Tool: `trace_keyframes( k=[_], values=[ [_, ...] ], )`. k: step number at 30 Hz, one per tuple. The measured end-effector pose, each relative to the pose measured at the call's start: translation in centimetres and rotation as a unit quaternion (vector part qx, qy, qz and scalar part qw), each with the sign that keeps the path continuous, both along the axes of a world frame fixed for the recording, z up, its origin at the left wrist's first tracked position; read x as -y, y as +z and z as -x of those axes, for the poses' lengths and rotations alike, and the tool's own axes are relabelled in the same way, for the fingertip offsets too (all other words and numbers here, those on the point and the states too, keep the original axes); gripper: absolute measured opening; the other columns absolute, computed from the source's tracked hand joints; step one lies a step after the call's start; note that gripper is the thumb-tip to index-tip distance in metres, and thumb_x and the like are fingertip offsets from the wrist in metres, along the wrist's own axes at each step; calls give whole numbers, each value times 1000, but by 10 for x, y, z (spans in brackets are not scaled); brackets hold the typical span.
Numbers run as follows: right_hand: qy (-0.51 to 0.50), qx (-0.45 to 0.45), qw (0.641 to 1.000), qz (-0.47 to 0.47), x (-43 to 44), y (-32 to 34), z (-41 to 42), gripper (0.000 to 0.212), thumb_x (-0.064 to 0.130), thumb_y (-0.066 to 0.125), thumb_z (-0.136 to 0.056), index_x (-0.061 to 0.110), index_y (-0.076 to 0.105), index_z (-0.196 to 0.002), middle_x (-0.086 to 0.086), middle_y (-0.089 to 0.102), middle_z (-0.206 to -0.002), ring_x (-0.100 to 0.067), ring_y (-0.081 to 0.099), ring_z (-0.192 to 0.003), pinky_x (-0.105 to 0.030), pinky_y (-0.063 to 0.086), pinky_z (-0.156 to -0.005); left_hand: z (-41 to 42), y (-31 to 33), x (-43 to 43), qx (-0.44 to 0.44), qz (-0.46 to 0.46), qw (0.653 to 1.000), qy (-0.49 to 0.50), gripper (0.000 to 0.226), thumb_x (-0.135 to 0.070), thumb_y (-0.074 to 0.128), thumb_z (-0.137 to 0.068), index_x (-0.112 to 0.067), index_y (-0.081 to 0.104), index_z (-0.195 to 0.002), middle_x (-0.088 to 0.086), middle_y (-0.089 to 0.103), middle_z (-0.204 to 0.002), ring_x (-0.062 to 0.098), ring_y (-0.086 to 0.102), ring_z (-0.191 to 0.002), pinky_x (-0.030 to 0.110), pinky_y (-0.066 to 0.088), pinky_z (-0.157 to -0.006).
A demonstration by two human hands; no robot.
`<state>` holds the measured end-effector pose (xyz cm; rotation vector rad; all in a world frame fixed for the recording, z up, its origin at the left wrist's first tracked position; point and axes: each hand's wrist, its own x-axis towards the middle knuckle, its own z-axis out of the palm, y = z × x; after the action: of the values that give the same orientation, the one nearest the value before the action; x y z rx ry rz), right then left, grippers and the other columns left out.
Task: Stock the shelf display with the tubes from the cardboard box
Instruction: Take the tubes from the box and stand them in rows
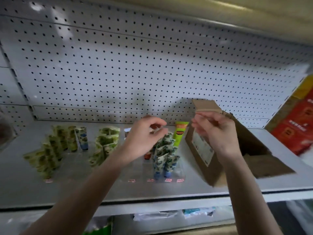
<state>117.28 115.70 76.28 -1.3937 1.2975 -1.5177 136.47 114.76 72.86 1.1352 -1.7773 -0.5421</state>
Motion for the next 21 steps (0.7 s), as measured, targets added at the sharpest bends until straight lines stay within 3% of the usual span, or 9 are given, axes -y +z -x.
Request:
trace_keyframes(
  k=[5, 10, 14, 21],
  values=[
    [-25, -41, 999, -11, 1, 1, 57, 6, 11, 66, -86, 12, 67, -92, -9, 71, -83, -14, 68, -74, -26, 57, -71, 50, -3, 5, -23, -20, 999, -46, 17, -16, 66, -84, -13, 68, -101, 2, 67, -95, 13, 62, -88, 17, 47, -78],
    [-31, -72, 996, -45, 11, -1, 111, 10, 9, 67, -84, 19, 68, -83, -21, 69, -84, -23, 66, -77, -32, 56, -75, 91, -7, 9, 0, -27, 998, -65, 22, -22, 65, -85, -15, 66, -106, -3, 66, -97, 5, 60, -89, 14, 46, -79],
    [-2, -97, 991, -91, 23, -1, 144, 8, 7, 67, -84, 15, 67, -86, -15, 70, -83, -17, 68, -72, -21, 57, -69, 119, -8, 17, 2, -21, 998, -58, 21, -19, 67, -84, -12, 67, -104, 1, 66, -95, 10, 60, -89, 10, 44, -75],
    [82, -208, 960, -172, 53, -9, 177, 16, 8, 69, -82, 7, 67, -98, -6, 68, -77, -14, 65, -71, -21, 55, -66, 149, -19, 20, 8, -5, 999, -43, 19, -17, 67, -84, -12, 68, -102, 1, 68, -93, 7, 61, -85, 6, 40, -71]
  ],
)
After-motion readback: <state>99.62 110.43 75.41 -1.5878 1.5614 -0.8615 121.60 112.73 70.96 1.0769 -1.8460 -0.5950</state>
